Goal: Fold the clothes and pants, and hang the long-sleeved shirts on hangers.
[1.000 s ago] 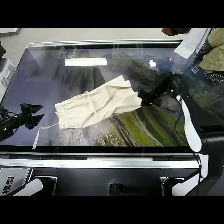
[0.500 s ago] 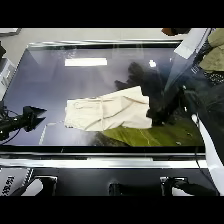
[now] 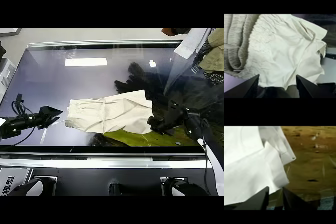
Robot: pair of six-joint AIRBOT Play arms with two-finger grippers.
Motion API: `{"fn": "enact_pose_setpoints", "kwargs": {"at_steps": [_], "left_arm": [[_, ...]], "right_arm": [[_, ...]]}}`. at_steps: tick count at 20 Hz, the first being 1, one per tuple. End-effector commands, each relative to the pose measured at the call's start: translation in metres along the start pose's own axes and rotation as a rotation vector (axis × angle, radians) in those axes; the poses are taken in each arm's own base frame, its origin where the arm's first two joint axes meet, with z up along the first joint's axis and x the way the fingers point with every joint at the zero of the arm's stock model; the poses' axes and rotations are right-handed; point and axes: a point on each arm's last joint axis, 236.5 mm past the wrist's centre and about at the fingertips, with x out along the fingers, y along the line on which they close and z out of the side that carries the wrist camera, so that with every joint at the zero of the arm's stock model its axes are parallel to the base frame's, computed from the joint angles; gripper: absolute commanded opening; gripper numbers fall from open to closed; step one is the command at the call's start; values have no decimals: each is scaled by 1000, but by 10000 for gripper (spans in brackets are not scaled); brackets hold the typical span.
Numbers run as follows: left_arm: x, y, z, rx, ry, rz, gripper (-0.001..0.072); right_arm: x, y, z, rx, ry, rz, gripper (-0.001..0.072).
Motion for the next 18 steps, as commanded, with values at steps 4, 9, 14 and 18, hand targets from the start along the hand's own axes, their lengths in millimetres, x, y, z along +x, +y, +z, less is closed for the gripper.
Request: {"fn": "enact_pose_setpoints", "kwargs": {"at_steps": [4, 9, 14, 18], "left_arm": [[16, -19, -8, 79, -2, -14, 533], [31, -29, 5, 146, -94, 1, 533], [52, -17, 2, 128, -73, 31, 532], [55, -12, 4, 118, -74, 42, 533]], "right_arm": [[-43, -19, 51, 150, -104, -17, 562], [-79, 11, 117, 9, -248, 173, 601], [-35, 70, 116, -51, -181, 263, 622], [2, 90, 122, 74, -159, 309, 621]]}}
